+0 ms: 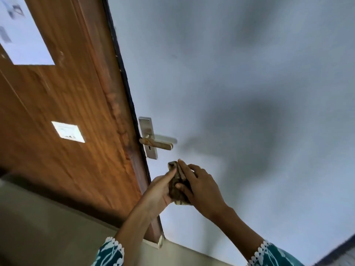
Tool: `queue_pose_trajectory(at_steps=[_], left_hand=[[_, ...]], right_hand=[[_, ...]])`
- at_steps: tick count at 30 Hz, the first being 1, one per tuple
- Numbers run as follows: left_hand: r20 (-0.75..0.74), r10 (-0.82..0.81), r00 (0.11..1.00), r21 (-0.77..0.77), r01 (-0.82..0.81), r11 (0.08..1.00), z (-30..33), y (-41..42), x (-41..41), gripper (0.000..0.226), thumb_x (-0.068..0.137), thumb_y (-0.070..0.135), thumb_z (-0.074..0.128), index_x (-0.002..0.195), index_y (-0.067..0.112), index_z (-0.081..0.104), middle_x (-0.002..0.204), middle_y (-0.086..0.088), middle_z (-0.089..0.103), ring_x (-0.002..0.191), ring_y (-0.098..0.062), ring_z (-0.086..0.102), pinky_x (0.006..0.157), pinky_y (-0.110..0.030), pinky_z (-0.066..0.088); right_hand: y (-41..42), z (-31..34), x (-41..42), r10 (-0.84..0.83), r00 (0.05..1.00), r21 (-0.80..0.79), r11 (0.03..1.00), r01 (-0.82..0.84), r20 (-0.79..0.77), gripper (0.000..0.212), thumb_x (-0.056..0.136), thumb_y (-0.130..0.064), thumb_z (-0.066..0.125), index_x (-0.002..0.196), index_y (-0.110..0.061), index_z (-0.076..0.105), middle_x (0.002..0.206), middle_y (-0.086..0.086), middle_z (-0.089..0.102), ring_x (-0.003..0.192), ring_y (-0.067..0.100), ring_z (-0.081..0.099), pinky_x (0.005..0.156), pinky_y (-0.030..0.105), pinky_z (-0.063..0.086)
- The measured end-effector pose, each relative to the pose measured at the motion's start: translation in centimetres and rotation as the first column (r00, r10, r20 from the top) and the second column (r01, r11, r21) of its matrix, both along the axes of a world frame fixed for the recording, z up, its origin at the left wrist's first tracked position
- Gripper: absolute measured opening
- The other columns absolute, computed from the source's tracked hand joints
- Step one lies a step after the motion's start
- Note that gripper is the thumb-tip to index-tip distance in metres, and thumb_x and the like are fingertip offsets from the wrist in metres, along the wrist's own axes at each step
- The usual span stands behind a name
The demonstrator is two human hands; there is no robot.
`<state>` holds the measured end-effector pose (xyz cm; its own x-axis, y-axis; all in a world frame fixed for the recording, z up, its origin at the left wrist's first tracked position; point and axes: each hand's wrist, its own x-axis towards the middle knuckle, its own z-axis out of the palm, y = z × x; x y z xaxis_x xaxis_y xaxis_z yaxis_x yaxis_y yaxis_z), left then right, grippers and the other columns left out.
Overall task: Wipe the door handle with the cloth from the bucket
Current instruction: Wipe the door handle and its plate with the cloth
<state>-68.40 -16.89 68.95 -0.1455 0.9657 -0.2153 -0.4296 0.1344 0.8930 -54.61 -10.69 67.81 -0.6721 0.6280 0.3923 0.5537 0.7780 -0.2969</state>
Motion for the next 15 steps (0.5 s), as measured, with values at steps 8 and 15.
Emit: queue_pose_trajectory(at_steps=[8, 15], left_hand=[[-0.139, 0.149, 0.979, 0.021, -0.148, 0.989, 1.1, 0.5, -5.0, 0.028, 0.074, -0.002, 0.064, 0.102, -0.002, 0.067, 0.094, -0.015, 0.074, 0.089, -0.027, 0.07, 0.074, -0.035, 0.058], [-0.122, -0.01, 0.992, 0.017, 0.012, 1.0, 1.8, 2.7, -8.3, 0.045, 0.073, 0.008, 0.067, 0.116, 0.003, 0.061, 0.112, -0.017, 0.069, 0.105, -0.031, 0.065, 0.089, -0.046, 0.052]], right_hand=[[3.3, 2.6, -0.6, -0.134, 0.901, -0.529, 0.84, -0.117, -0.412, 0.043, 0.092, -0.039, 0.052, 0.132, -0.021, 0.054, 0.13, 0.004, 0.062, 0.113, 0.019, 0.06, 0.086, 0.021, 0.046], [5.2, 0.4, -2.8, -0.244, 0.742, -0.78, 0.151, -0.607, -0.624, 0.039, 0.078, -0.011, 0.067, 0.117, -0.013, 0.065, 0.118, 0.015, 0.068, 0.11, 0.03, 0.064, 0.084, 0.038, 0.056]])
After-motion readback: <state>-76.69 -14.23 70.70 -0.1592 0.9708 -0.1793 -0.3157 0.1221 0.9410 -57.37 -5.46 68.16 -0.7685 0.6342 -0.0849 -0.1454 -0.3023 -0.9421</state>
